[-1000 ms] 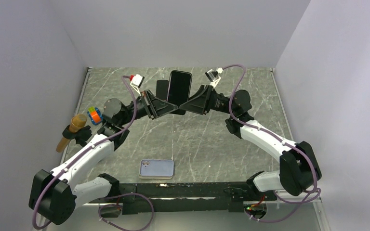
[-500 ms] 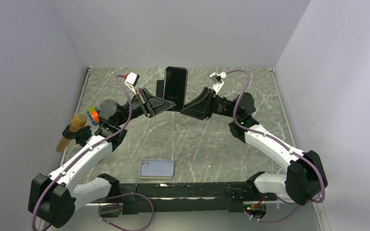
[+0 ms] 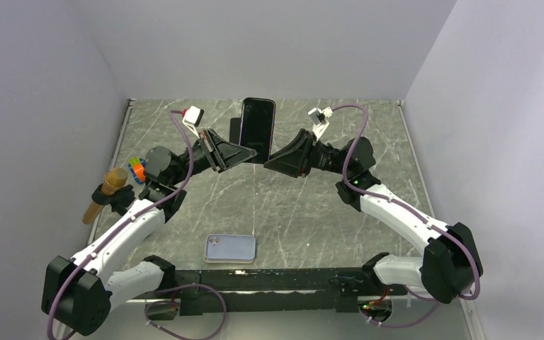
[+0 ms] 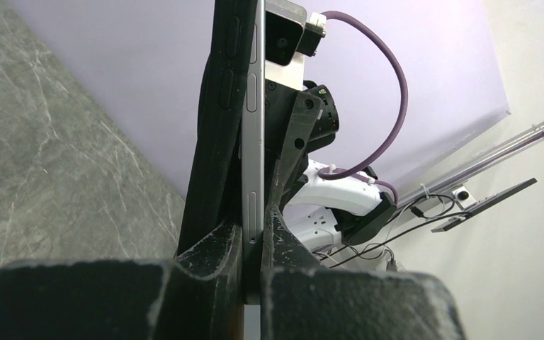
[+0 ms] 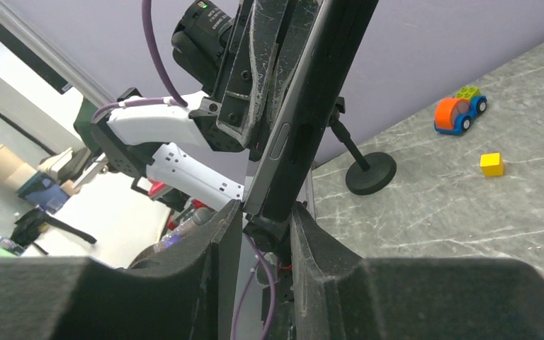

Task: Take the phone out of the phone case
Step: Remove the phone case from the phone.

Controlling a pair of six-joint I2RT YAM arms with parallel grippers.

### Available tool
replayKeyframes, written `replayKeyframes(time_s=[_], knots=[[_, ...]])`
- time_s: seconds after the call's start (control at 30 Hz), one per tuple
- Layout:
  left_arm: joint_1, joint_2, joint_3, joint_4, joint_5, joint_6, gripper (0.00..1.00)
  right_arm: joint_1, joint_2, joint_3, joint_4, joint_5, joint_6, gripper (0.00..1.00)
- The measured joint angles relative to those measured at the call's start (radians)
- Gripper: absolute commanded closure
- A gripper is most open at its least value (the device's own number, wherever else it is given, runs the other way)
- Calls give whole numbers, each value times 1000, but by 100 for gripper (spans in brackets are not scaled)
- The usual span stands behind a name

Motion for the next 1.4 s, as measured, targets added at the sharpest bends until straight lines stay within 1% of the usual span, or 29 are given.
replayKeyframes(time_s=[0.1,0.23,0.4,0.87,1.03,1.07,1.13,1.2,1.4], knots=[[1,0,0,0,1,0,100,2,-1,0,-1,0,-7,60],[1,-2,0,1,0,-3,100,9,-3,0,-23,1,-31,59],[1,-8,0,7,0,-17,100,15,-4,0,-42,1,-48,59],[1,-15,0,28,0,-26,100,17,-4,0,-48,56,-51,63],[1,-15,-10,37,0,-26,100,26,3,2,-26,83,-39,70],[1,-15,-10,37,0,-25,100,28,7,3,-18,86,-35,74],[1,-15,-11,37,-1,-25,100,34,20,5,3,90,-26,86],[3,-18,-15,38,-4,-25,100,43,35,11,21,92,-18,100],[13,-46,-34,35,-29,-12,100,56,74,28,40,127,18,100]])
